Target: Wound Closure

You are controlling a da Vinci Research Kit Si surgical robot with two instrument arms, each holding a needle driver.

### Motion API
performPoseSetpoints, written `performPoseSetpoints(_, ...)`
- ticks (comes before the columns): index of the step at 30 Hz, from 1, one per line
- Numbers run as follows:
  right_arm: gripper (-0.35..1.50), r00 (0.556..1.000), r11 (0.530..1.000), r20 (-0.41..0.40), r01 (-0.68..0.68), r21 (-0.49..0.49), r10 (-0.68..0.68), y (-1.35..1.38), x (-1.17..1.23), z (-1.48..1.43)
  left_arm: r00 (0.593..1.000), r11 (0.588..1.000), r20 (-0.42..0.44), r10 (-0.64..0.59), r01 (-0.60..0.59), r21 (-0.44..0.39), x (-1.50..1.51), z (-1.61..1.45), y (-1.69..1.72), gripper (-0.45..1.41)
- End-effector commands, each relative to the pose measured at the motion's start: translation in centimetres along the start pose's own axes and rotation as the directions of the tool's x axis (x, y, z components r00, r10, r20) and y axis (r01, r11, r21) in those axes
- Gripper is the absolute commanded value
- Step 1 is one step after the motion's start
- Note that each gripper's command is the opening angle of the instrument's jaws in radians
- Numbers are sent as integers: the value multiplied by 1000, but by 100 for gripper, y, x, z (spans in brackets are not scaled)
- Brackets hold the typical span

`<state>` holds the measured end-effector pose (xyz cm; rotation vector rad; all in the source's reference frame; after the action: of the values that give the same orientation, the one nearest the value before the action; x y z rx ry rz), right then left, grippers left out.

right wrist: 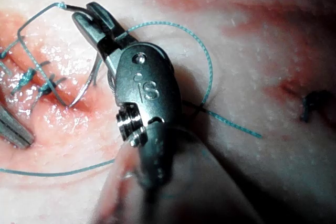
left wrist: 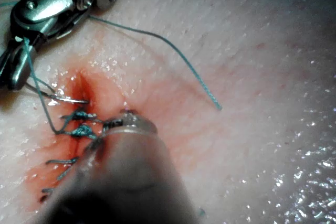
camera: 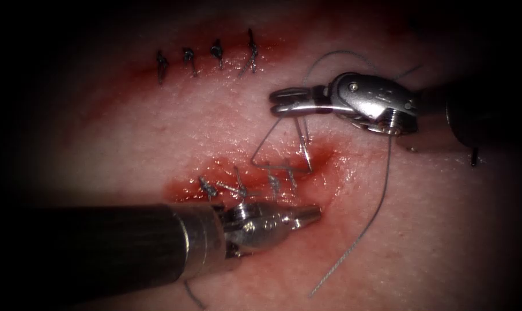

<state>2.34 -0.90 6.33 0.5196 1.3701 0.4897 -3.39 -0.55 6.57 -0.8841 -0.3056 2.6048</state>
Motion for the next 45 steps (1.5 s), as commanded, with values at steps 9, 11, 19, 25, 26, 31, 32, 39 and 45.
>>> performPoseSetpoints(9, -35, 908, 909, -52, -415, 36, 416, 5, -11, 24, 1000, 1000, 6, 3, -3, -3, -3, 6, 9, 4)
performPoseSetpoints(11, -35, 898, 899, -54, -436, 39, 437, 5, -11, 24, 1000, 1000, 6, 4, -4, -3, -3, 6, 10, 4)
performPoseSetpoints(19, -35, 722, 720, -4, -688, 93, 691, -14, -16, 26, 1000, 1000, 8, 9, -8, -9, -6, 2, 11, 4)
performPoseSetpoints(25, -35, 665, 656, 81, -746, 112, 743, -31, -22, 28, 1000, 1000, 9, 11, -11, -8, -8, -2, 10, 4)
performPoseSetpoints(26, -35, 661, 652, 88, -750, 117, 745, -34, -22, 29, 1000, 1000, 9, 12, -12, -7, -9, -3, 10, 4)
performPoseSetpoints(31, -35, 642, 630, 142, -767, 125, 754, -56, -28, 27, 1000, 1000, 11, 15, -15, -5, -11, -9, 7, 4)
performPoseSetpoints(32, -35, 642, 630, 149, -767, 122, 752, -60, -29, 26, 1000, 1000, 12, 15, -15, -3, -10, -12, 6, 4)
performPoseSetpoints(39, -35, 639, 628, 178, -769, 119, 748, -107, -42, 2, 1000, 1000, 20, 8, -9, 14, -8, -39, -1, 7)
performPoseSetpoints(45, -35, 622, 612, 208, -782, 120, 755, -139, -36, -4, 1000, 999, 8, -7, 6, 34, 0, -51, -1, 9)
